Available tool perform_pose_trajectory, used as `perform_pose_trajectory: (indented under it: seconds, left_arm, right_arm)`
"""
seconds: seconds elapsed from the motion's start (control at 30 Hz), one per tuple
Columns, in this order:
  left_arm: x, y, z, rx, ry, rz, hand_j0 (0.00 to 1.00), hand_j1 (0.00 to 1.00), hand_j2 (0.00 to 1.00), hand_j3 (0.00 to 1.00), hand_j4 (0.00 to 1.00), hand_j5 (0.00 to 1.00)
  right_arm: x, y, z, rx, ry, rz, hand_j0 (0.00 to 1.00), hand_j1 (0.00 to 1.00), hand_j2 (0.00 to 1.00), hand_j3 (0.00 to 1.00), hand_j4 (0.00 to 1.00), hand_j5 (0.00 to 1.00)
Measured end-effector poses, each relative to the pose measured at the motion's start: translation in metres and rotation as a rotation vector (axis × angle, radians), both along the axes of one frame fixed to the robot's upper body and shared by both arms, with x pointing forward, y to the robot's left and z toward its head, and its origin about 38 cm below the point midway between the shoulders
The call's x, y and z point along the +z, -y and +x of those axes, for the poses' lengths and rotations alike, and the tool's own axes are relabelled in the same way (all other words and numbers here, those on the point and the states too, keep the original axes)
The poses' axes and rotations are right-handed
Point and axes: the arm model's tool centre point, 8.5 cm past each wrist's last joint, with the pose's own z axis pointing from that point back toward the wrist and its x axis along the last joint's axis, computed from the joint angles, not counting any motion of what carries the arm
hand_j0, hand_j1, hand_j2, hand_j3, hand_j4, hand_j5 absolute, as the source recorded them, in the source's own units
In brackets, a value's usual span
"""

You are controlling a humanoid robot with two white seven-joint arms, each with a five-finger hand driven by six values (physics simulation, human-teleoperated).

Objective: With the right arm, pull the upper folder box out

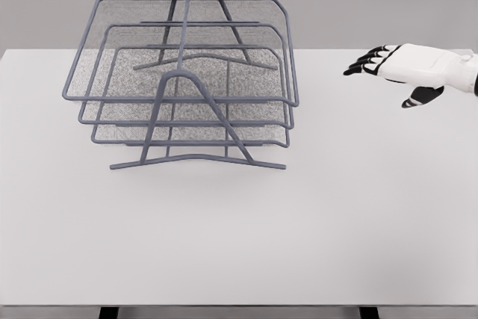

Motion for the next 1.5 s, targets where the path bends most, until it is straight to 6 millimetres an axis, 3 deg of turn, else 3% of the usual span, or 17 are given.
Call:
perform_pose_trajectory:
  seconds: [0.13,0.3,0.43,0.6,0.73,1.03,1.33,1.5]
  left_arm:
    - [0.0,0.0,0.0,0.0,0.0,0.0,1.0,1.0,1.0,1.0,1.0,1.0]
    - [0.0,0.0,0.0,0.0,0.0,0.0,1.0,1.0,1.0,1.0,1.0,1.0]
    - [0.0,0.0,0.0,0.0,0.0,0.0,1.0,1.0,1.0,1.0,1.0,1.0]
    - [0.0,0.0,0.0,0.0,0.0,0.0,1.0,1.0,1.0,1.0,1.0,1.0]
    - [0.0,0.0,0.0,0.0,0.0,0.0,1.0,1.0,1.0,1.0,1.0,1.0]
    - [0.0,0.0,0.0,0.0,0.0,0.0,1.0,1.0,1.0,1.0,1.0,1.0]
    - [0.0,0.0,-0.001,0.001,-0.001,0.0,1.0,1.0,1.0,1.0,1.0,1.0]
    - [0.0,0.0,0.0,0.0,0.0,0.0,1.0,1.0,1.0,1.0,1.0,1.0]
  right_arm:
    - [0.017,-0.022,0.019,0.025,0.059,0.017,1.0,1.0,1.0,1.0,1.0,1.0]
    - [0.013,-0.056,0.041,0.038,0.089,0.025,1.0,1.0,1.0,1.0,1.0,1.0]
    - [0.04,-0.087,0.052,0.075,0.155,0.088,1.0,1.0,1.0,1.0,1.0,1.0]
    - [0.025,-0.13,0.052,0.146,0.127,0.122,1.0,1.0,1.0,1.0,1.0,1.0]
    - [0.006,-0.141,0.048,0.164,0.089,0.124,1.0,1.0,1.0,1.0,1.0,1.0]
    - [-0.015,-0.129,0.042,0.135,0.026,0.157,1.0,1.0,1.0,1.0,1.0,1.0]
    - [-0.011,-0.072,0.034,0.062,-0.006,0.167,1.0,1.0,1.0,1.0,1.0,1.0]
    - [-0.021,-0.034,0.022,-0.017,-0.045,0.214,1.0,1.0,1.0,1.0,1.0,1.0]
